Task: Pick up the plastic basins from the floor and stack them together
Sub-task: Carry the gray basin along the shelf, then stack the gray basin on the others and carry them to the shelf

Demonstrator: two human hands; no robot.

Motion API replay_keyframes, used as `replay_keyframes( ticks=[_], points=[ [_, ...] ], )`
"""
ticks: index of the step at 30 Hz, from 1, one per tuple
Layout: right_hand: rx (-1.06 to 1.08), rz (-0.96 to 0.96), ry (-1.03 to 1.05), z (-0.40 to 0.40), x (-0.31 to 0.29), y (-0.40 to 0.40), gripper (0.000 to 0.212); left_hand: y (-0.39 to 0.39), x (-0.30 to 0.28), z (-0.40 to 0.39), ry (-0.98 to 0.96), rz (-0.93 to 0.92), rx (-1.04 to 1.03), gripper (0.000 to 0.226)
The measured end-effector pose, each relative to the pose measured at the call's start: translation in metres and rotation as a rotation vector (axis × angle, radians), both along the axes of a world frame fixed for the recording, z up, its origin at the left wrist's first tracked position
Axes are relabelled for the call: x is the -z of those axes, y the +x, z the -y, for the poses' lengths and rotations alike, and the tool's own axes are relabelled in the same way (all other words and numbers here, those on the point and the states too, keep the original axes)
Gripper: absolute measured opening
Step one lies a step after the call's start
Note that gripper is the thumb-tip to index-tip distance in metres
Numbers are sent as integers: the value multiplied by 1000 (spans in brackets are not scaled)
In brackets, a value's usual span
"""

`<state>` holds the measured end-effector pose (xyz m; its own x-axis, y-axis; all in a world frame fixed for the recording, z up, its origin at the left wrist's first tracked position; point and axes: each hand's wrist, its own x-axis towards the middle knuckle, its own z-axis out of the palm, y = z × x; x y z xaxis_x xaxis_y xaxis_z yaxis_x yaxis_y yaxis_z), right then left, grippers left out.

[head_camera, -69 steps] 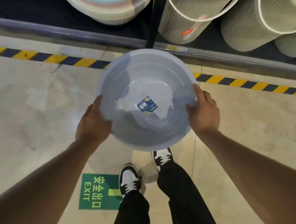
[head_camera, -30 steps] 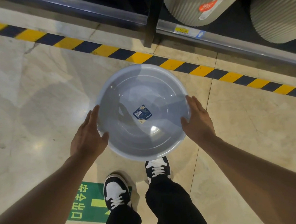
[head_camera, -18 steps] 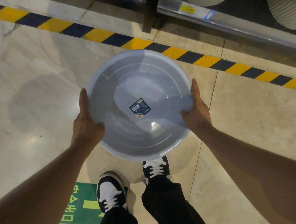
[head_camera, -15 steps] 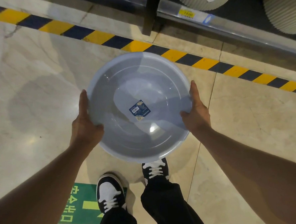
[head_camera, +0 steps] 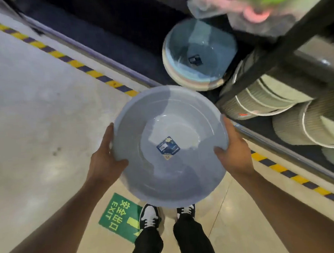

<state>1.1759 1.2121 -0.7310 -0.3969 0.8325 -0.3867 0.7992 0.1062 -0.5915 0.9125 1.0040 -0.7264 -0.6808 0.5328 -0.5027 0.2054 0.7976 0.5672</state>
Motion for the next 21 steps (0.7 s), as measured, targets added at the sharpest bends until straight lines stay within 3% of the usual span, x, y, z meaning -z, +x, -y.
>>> replay_keyframes(
  ticks=[6, 11, 16, 21],
  points=[
    [-247, -56, 25, 17, -212, -96, 93, -51, -234, 79, 129, -50, -220, 111],
    [-489, -221, 36, 47, -362, -184, 82, -82, -390, 149, 249, -60, -440, 103],
    [-720, -248, 110, 94, -479, -270, 85, -80, -509, 235, 351, -105, -667, 99],
    [-927, -323, 186, 185, -568, -336, 77, -56, -586, 331, 406, -182, -926, 101]
  ],
)
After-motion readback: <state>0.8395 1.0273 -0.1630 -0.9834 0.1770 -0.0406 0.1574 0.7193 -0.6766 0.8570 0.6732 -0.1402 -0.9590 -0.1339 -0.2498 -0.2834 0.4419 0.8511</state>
